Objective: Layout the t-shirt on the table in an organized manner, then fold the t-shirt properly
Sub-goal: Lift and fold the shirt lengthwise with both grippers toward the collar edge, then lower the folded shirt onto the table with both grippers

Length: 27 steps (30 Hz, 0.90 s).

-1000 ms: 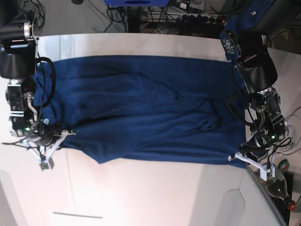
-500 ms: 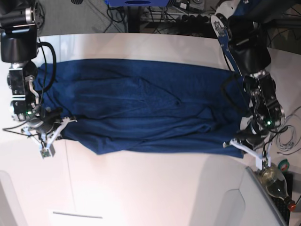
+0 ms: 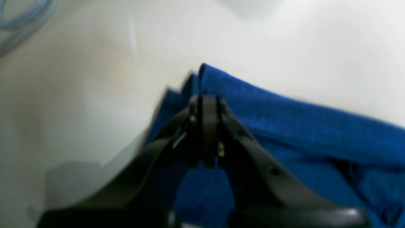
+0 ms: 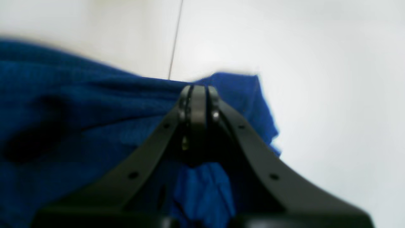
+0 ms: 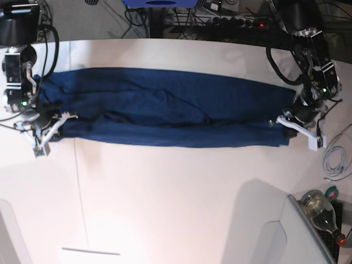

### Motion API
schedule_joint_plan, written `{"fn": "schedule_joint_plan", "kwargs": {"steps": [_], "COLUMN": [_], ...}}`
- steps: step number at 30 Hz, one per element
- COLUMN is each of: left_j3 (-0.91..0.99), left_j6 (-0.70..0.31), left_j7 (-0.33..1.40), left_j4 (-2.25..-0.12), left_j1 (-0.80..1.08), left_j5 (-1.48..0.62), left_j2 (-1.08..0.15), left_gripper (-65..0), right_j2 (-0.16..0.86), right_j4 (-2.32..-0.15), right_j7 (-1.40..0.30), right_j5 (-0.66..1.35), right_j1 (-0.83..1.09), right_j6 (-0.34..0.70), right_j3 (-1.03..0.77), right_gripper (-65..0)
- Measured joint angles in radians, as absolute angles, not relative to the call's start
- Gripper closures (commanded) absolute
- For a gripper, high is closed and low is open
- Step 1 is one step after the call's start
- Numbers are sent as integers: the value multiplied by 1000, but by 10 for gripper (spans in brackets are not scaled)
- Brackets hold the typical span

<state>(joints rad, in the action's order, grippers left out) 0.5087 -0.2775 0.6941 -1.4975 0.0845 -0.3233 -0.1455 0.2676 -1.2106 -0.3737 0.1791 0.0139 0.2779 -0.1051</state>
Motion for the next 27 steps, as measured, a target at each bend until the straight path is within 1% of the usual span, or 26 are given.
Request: {"fn": "schedule_joint_plan", "kwargs": {"steps": [6, 13, 15, 18, 20, 21, 25, 27], "left_j3": [511, 507, 505, 502, 502, 503, 502, 502], "left_j6": [-280, -280, -280, -280, -280, -280, -280, -280], "left_j7": [693, 689, 689, 688, 684, 685, 686, 683], "left_j4": [-1441, -1411, -1411, -1412, -1414, -1414, -1414, -1413], "left_j1": [109, 108, 109, 112, 123, 129, 143, 146], "left_j5": [-322, -323, -323, -323, -323, -323, -323, -323], "left_j2": [-156, -161, -161, -161, -161, -162, -163, -166], "left_gripper": [0, 0, 0, 0, 0, 0, 0, 0], "right_j2": [263, 263, 255, 209, 184, 173, 160, 160], "right_j4": [-1252, -1265, -1266, -1271, -1311, -1347, -1484, -1499], "right_j7": [-376, -375, -378, -381, -385, -389, -386, -379], "right_j5": [179, 181, 181, 185, 178, 176, 177, 179], "right_j1": [80, 102, 117, 138, 165, 183, 220, 196], "right_j6": [278, 277, 277, 278, 277, 277, 270, 270], "right_j3": [-105, -105, -107, -170, -217, -237, -275, -278], "right_gripper": [0, -5, -47, -203, -291, -308, -303, -278]}}
